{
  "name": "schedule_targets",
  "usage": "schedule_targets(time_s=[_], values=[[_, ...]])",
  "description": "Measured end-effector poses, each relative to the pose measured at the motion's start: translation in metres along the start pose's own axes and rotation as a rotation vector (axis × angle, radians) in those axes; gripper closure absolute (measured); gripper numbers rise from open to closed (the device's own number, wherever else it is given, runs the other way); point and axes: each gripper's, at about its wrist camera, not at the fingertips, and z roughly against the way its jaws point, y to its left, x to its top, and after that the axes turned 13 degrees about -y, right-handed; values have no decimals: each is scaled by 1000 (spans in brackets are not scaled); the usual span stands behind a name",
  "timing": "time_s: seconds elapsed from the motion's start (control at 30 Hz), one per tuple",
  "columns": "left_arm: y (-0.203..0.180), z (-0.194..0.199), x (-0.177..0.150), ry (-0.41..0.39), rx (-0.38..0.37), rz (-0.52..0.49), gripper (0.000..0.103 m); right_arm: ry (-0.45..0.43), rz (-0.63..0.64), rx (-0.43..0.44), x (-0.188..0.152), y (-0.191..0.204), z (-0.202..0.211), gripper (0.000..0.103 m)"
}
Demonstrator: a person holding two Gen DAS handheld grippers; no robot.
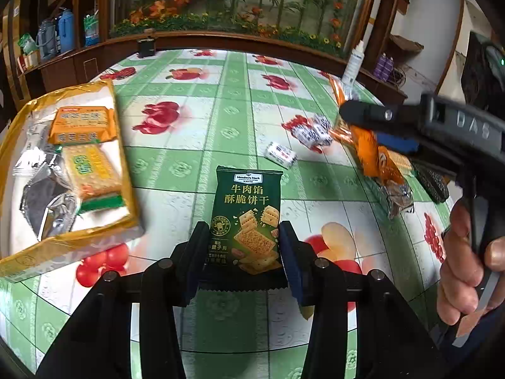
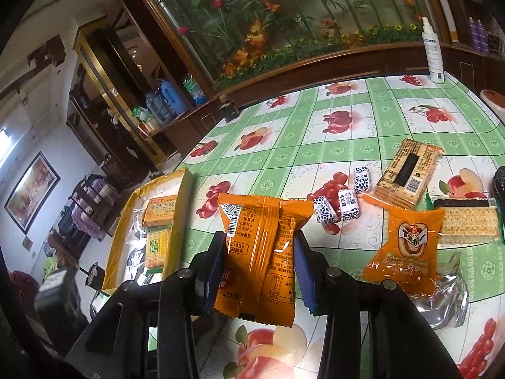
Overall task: Organize snacks
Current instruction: 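Grasp the orange snack pack with right tool while left tool grasps green beef cracker pack, then lift both held packs toward the cardboard box with both tools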
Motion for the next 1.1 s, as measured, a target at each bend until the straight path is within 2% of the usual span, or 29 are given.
schedule_targets(time_s=[0.53, 1.1], values=[[42, 26, 16, -93, 47, 79, 60, 32, 45, 18, -12, 13, -10, 61], [91, 55, 21, -172, 89, 168, 60, 83, 82, 74, -27, 31, -23, 61]])
